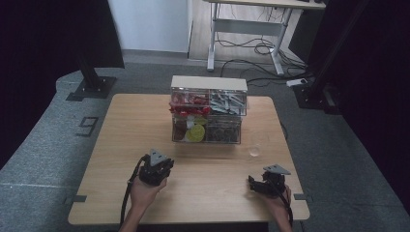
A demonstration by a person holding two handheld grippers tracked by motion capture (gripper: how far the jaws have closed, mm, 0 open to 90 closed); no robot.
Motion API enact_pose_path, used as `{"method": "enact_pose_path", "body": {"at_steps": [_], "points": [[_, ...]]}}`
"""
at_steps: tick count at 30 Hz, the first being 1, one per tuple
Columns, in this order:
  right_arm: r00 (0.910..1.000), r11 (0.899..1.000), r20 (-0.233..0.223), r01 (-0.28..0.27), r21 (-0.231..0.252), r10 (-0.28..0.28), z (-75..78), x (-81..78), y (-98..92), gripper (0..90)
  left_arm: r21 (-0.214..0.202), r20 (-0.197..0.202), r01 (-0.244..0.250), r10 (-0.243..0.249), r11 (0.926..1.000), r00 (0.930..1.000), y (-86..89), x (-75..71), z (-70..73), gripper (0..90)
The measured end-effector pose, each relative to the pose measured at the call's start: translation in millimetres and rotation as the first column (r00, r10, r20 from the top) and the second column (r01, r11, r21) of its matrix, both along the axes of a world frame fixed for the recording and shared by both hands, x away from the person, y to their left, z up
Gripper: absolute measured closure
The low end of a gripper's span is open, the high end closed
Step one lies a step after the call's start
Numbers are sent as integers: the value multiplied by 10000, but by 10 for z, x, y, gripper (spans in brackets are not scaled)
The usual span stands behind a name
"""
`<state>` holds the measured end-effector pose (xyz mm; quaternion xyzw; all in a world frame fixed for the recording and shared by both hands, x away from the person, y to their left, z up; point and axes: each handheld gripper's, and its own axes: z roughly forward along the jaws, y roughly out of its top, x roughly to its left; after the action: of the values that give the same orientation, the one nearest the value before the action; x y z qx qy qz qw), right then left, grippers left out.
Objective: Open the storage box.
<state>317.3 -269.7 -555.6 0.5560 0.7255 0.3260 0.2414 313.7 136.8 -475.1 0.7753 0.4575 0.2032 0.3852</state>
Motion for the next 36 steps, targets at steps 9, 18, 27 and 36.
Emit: {"method": "enact_pose_path", "body": {"at_steps": [9, 18, 27, 36], "points": [[10000, 10000, 10, 99, 6, -99, 0, -4, -3, 144, -285, 169, 34, -29, 9996, 9999, -42, 70, 71, 893], [9998, 9998, 12, 174, 0, -174, 0, -3, -6, 144, -365, 214, 121, -114, 9993, 9997, -102, 133, 121, 900], [9994, 9994, 14, 347, 21, -347, -1, -1, -12, 145, -368, 227, 346, -338, 9987, 9992, -243, 232, 144, 900], [9994, 9994, 9, 359, 16, -360, 0, 1, -13, 144, -284, 143, 343, -339, 9990, 9993, -324, 326, 91, 900]]}}
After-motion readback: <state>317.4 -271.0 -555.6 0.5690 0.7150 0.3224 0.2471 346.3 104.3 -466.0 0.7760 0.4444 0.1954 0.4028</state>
